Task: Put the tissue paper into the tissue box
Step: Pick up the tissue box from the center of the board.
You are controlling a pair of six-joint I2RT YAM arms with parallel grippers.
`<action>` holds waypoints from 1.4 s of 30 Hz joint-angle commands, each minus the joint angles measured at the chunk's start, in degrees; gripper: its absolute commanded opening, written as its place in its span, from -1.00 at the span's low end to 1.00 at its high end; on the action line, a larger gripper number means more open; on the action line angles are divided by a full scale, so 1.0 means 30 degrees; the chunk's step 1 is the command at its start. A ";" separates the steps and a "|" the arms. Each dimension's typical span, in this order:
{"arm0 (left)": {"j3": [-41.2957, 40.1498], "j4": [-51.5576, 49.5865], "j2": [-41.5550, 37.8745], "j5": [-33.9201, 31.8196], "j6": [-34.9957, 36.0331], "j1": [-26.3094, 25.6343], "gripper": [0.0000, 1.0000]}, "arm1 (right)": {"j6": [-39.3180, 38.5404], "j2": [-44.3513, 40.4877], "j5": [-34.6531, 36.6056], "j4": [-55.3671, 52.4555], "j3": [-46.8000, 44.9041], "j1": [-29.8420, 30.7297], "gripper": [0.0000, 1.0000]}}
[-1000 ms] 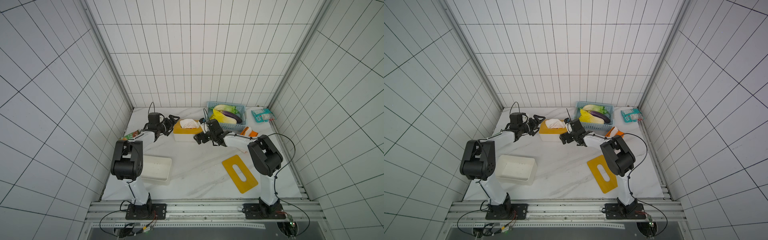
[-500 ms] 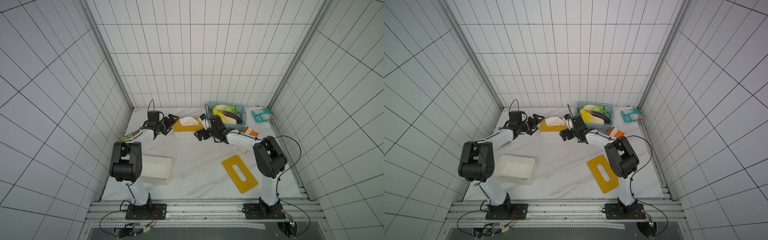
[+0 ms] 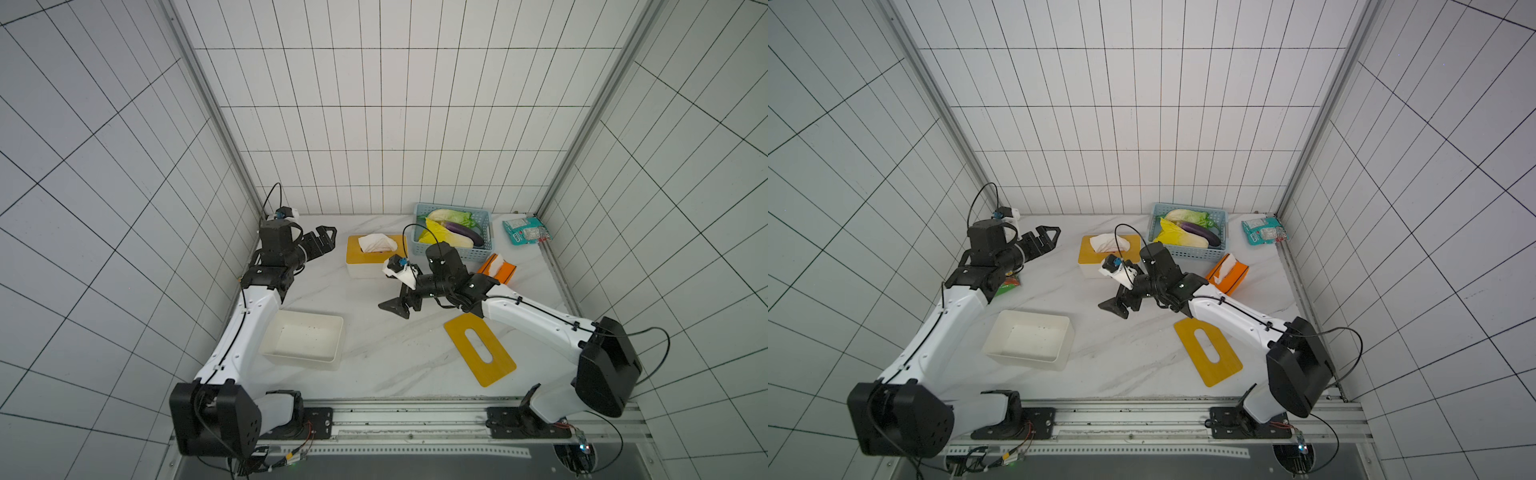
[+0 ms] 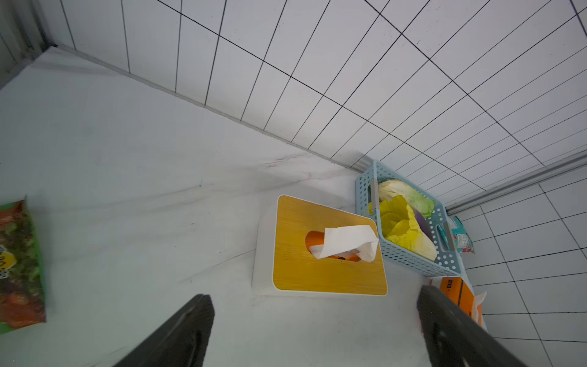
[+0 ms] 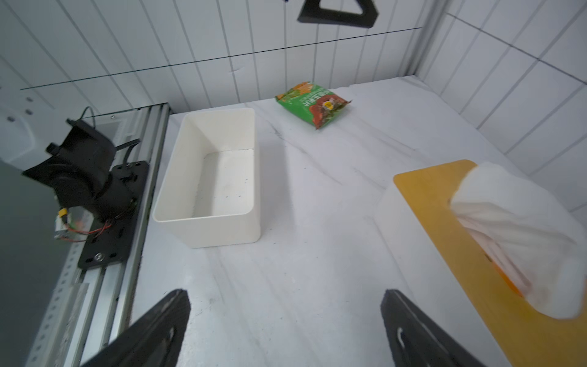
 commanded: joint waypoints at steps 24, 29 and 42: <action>-0.3219 0.0631 -0.4919 -0.5413 0.1957 0.0306 0.97 | 0.6854 1.1362 0.8755 -0.6231 1.1539 0.5309 0.37; -0.3417 0.0686 -0.5420 -0.5928 0.1887 0.0315 0.97 | 0.6840 1.2461 0.8709 -0.6260 1.2547 0.5293 0.14; -0.3724 0.0775 -0.6243 -0.7022 0.1682 0.0347 0.97 | 0.6185 1.2833 0.8973 -0.5831 1.2468 0.5310 -0.58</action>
